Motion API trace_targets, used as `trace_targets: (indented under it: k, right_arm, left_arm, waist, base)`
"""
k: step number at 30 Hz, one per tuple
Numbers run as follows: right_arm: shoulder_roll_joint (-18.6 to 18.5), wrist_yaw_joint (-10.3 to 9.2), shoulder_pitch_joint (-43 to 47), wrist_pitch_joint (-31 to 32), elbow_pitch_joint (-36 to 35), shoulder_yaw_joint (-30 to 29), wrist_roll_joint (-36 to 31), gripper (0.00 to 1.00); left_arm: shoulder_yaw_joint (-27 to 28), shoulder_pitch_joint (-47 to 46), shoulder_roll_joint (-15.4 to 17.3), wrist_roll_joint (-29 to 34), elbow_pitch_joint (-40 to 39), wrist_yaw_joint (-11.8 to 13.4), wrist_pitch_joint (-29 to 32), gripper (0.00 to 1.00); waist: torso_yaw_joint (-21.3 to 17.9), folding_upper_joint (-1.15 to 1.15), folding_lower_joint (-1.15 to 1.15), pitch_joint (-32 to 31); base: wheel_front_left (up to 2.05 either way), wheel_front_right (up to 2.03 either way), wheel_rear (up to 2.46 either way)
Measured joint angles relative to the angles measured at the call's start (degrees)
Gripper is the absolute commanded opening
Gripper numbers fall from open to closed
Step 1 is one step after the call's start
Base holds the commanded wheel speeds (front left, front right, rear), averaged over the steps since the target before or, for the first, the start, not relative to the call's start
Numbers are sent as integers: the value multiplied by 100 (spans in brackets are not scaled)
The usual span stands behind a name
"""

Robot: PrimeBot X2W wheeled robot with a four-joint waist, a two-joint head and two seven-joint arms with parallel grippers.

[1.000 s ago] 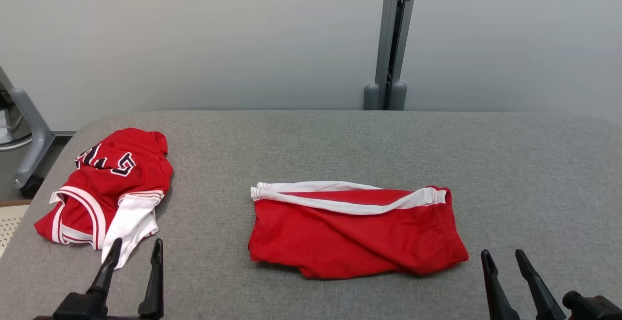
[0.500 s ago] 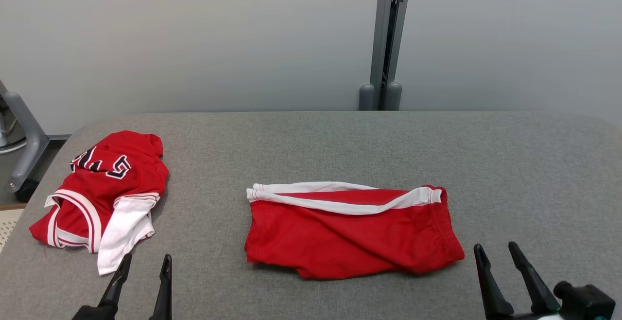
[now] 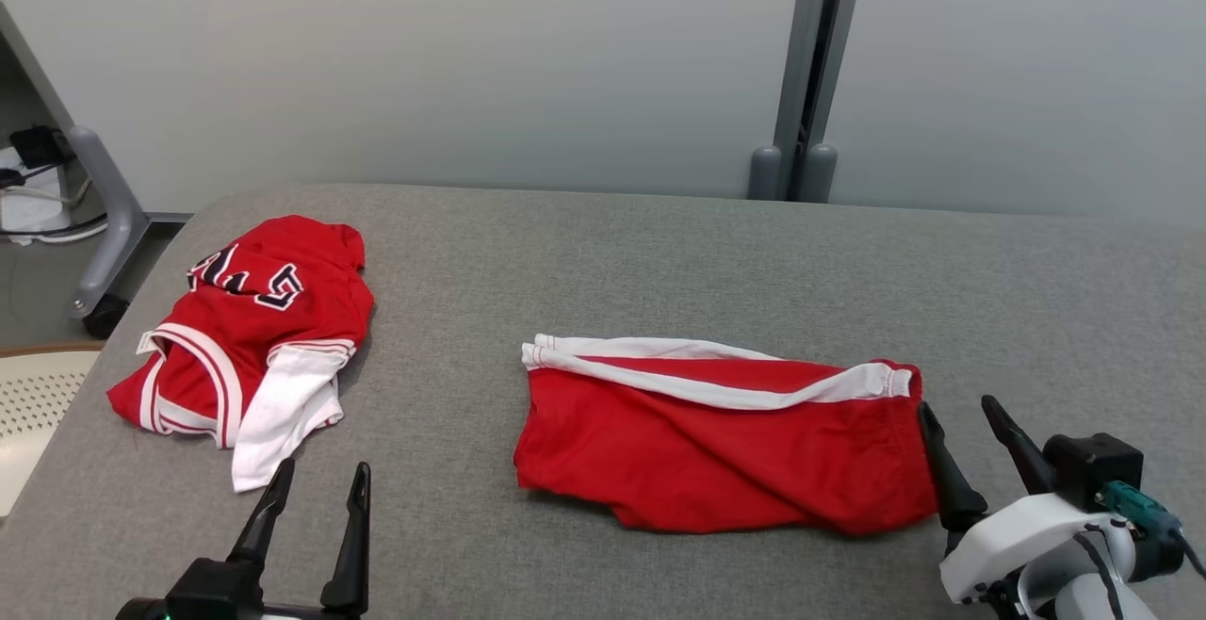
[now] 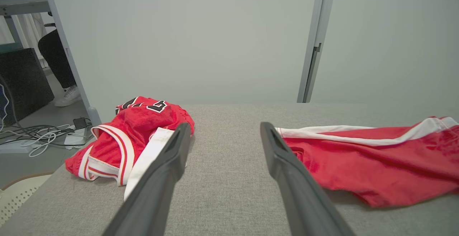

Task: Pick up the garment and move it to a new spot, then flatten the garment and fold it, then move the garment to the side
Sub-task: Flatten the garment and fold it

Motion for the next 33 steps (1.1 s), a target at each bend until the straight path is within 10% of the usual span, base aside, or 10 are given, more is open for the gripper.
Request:
trace_targets:
  k: [28, 30, 33]
  right_arm:
    - [286, 1, -1847, 159, 3988, -220, 569, 100]
    - [314, 0, -1871, 157, 3944, -88, 657, 8]
    - [343, 0, -1876, 169, 3894, 100, 775, 0]
  left_arm:
    - [-244, -480, -120, 34, 246, -122, 0, 100]
    - [-247, -492, -123, 33, 254, -122, 0, 100]
    - [-229, -492, -124, 32, 281, -123, 0, 100]
  waist:
    - [478, 0, 0, 540]
    - [478, 0, 0, 562]
    - [448, 0, 0, 565]
  base:
    - [0, 0, 0]
    - [0, 0, 0]
    - [0, 0, 0]
